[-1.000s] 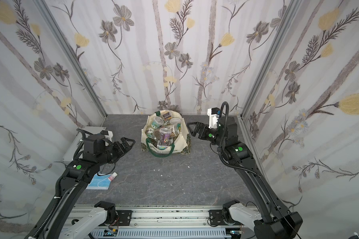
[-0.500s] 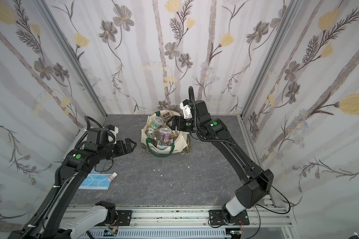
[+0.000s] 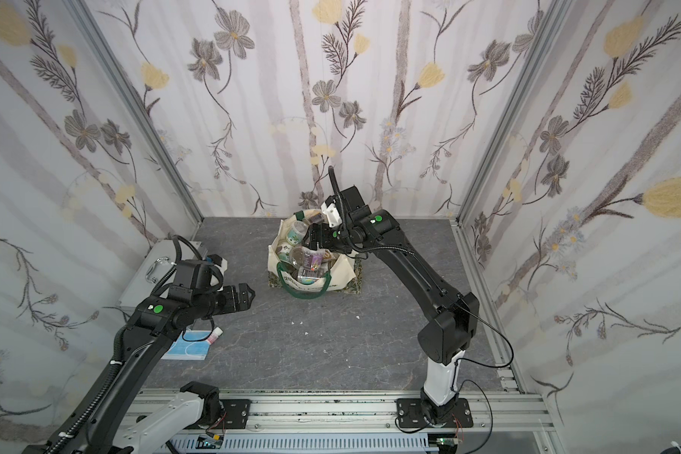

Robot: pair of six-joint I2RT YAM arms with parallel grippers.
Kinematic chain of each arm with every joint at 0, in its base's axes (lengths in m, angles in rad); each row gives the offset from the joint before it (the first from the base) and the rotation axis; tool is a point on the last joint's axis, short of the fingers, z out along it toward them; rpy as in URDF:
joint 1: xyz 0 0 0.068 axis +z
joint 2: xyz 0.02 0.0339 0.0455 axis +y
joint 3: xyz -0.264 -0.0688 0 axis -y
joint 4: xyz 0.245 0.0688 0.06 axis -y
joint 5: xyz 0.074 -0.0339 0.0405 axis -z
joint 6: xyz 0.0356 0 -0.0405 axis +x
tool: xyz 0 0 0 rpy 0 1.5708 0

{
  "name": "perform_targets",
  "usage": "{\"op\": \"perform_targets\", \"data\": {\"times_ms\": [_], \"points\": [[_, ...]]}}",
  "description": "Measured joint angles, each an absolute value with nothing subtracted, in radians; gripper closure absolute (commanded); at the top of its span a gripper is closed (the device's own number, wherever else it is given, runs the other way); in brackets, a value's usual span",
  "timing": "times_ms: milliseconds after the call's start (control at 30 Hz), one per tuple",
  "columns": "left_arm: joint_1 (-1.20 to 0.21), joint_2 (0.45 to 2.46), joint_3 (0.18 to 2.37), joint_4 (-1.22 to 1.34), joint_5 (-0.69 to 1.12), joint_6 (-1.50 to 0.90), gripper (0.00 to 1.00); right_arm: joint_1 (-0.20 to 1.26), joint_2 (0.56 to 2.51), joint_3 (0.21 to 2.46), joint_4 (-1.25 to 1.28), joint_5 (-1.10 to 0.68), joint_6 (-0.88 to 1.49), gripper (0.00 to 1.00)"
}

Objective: Take out the seed jars from the canvas bag
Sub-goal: Pick up the seed jar from the canvas bag.

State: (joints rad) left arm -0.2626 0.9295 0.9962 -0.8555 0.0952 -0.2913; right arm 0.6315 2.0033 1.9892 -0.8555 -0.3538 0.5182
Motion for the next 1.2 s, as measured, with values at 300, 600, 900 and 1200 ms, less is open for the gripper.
{"op": "perform_targets", "data": {"times_ms": [300,600,900,1200], "points": [[-0.263,0.934,0.926,-0.812,0.079,-0.314,0.00,0.637,2.082,2.068,-0.920,-0.325,0.512,0.12],[-0.243,0.948,0.915,-0.771,0.107,-0.314,0.00,0.643,2.129,2.077,-0.923,-0.314,0.521,0.12],[-0.242,0.962,0.913,-0.762,0.128,-0.315,0.00,0.644,2.164,2.095,-0.921,-0.328,0.524,0.12],[-0.242,0.965,0.912,-0.759,0.136,-0.315,0.00,0.644,2.183,2.096,-0.918,-0.339,0.531,0.20]]}}
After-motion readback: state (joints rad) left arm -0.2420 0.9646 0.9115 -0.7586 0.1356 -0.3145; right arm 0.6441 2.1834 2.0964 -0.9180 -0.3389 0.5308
